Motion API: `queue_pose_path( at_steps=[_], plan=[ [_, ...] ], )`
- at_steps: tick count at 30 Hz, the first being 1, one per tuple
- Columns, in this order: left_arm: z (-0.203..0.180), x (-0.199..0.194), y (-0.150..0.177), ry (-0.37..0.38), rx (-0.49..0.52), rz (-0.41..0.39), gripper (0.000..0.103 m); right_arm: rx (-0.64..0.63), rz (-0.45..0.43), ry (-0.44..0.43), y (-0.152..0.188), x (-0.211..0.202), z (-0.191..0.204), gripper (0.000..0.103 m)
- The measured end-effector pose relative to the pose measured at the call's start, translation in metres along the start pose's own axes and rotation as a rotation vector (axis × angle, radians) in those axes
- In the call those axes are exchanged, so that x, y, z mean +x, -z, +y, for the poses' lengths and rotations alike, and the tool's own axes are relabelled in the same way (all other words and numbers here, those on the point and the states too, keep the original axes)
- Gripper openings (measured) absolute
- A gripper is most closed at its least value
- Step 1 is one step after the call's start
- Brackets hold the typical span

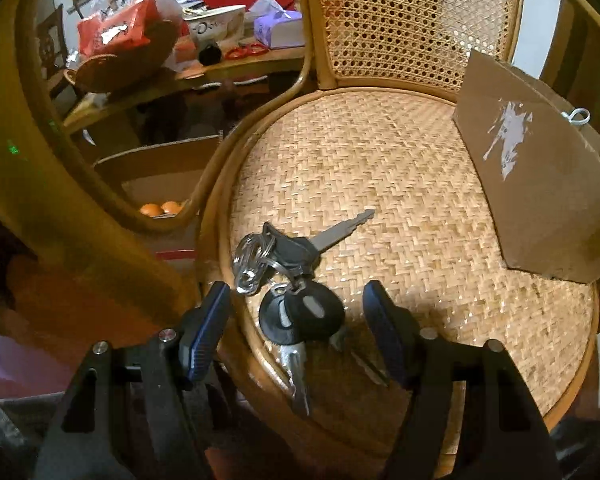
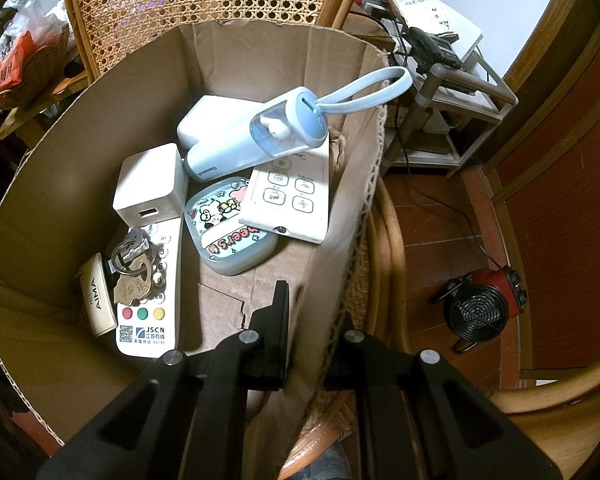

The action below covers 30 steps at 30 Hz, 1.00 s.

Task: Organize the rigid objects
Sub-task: 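Grasp the bunch of black car keys with the left tool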

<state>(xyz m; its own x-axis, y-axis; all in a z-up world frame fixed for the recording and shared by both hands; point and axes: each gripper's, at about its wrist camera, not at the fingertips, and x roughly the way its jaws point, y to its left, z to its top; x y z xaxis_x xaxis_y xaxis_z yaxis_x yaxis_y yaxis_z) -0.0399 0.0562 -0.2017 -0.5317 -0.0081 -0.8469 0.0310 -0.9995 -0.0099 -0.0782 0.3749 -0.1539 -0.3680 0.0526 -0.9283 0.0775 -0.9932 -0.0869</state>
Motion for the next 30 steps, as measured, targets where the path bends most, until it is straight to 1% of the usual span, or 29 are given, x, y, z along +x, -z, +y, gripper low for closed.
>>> queue_pose_path(
  at_steps=[1,2,3,4,6,8,11,21,26,30],
  plan=[
    [0.000,0.000,-0.002,0.028,0.002,0.006,0.052,0.000,0.000,-0.001,0.000,0.000,0.000,0.013],
    [-0.002,-0.001,-0.003,0.041,0.013,0.010,0.033,0.001,0.000,-0.001,0.000,0.000,0.000,0.013],
    [-0.004,-0.001,-0.004,0.037,0.024,0.015,0.027,0.000,0.000,-0.001,0.000,0.000,0.000,0.013],
    [-0.007,-0.003,-0.004,0.051,0.038,0.015,0.027,0.001,0.000,0.000,0.000,0.000,0.000,0.013],
    [-0.007,-0.005,-0.003,0.090,0.025,0.008,0.026,0.000,0.000,-0.001,0.000,0.000,0.000,0.013],
    [-0.009,-0.006,-0.003,0.086,0.036,0.000,0.026,0.000,0.000,0.000,-0.001,0.000,0.000,0.013],
    [-0.010,-0.012,-0.008,0.102,0.038,-0.007,0.026,-0.001,0.001,0.000,0.000,0.000,0.000,0.013],
    [-0.017,-0.049,-0.044,0.125,0.056,-0.099,0.026,0.001,0.000,-0.001,0.000,0.000,0.000,0.013],
    [-0.033,-0.066,-0.063,0.151,0.087,-0.141,0.026,0.000,0.001,0.000,-0.001,0.000,0.001,0.013],
    [-0.056,-0.078,-0.076,0.182,0.128,-0.178,0.026,0.000,0.001,0.001,-0.001,0.000,0.001,0.013]
  ],
)
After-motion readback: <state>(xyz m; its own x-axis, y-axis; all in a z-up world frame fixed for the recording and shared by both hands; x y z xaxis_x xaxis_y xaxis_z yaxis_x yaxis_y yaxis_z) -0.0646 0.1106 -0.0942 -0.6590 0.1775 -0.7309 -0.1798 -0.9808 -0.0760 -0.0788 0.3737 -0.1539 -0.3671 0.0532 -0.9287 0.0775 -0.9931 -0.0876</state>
